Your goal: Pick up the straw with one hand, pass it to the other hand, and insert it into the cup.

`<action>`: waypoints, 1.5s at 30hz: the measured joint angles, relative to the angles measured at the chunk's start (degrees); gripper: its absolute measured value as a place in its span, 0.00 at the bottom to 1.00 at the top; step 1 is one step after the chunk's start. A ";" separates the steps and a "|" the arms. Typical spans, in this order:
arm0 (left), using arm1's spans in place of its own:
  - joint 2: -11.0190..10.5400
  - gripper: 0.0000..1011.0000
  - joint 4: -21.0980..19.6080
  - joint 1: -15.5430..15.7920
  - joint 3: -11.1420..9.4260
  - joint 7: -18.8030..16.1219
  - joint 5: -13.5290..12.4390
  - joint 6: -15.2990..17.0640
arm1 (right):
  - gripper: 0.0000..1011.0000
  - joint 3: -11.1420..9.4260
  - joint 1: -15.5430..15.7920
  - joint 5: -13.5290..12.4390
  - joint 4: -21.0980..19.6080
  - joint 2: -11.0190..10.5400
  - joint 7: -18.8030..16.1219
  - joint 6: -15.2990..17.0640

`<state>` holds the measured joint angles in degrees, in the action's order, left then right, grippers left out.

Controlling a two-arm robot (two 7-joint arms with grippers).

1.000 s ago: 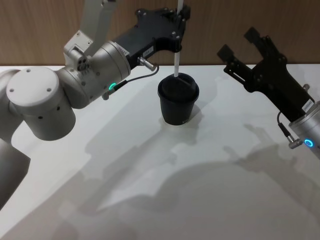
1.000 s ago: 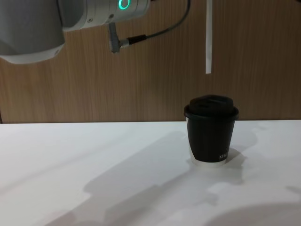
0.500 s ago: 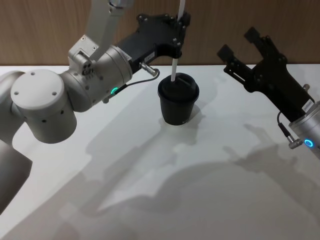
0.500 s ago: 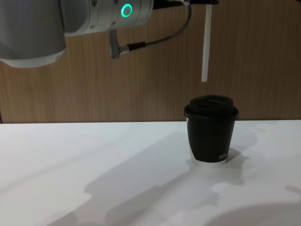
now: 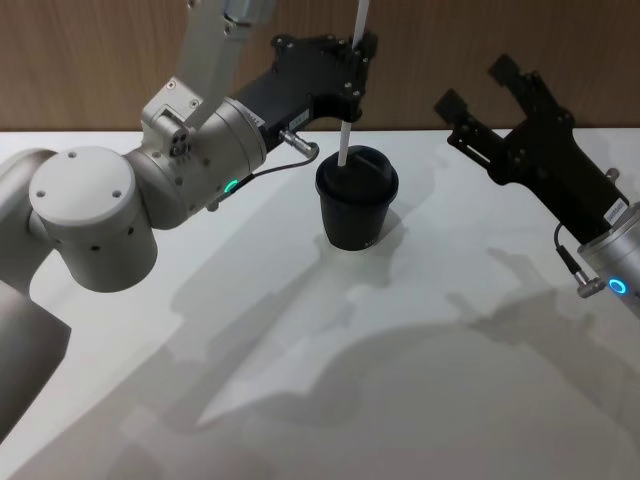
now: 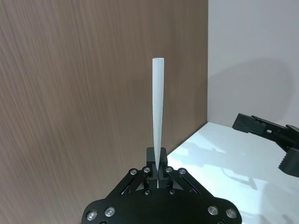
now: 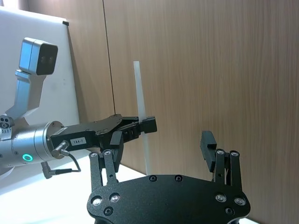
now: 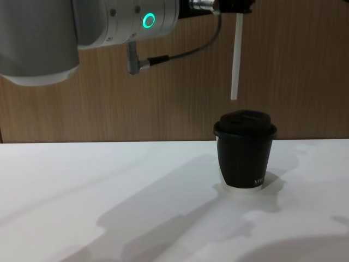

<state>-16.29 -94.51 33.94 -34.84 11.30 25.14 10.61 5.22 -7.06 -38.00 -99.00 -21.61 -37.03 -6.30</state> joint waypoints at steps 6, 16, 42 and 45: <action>0.53 0.01 1.05 -0.01 0.33 0.03 -0.31 -0.62 | 0.99 0.00 0.00 0.00 0.00 0.00 0.00 0.00; 1.37 0.01 3.01 0.16 0.84 0.64 -0.52 -1.35 | 0.99 0.00 0.00 0.00 0.00 0.00 0.00 0.00; 3.27 0.02 5.66 0.13 1.48 1.52 -1.48 -1.58 | 0.99 0.00 0.00 0.00 0.00 0.00 0.00 0.00; 3.57 0.01 5.86 0.09 1.50 1.41 -1.73 -1.56 | 0.99 0.00 0.00 0.00 0.00 0.00 0.00 0.00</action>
<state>-12.71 -88.64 34.03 -33.34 12.71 23.41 9.05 5.22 -7.06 -38.00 -99.00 -21.61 -37.03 -6.30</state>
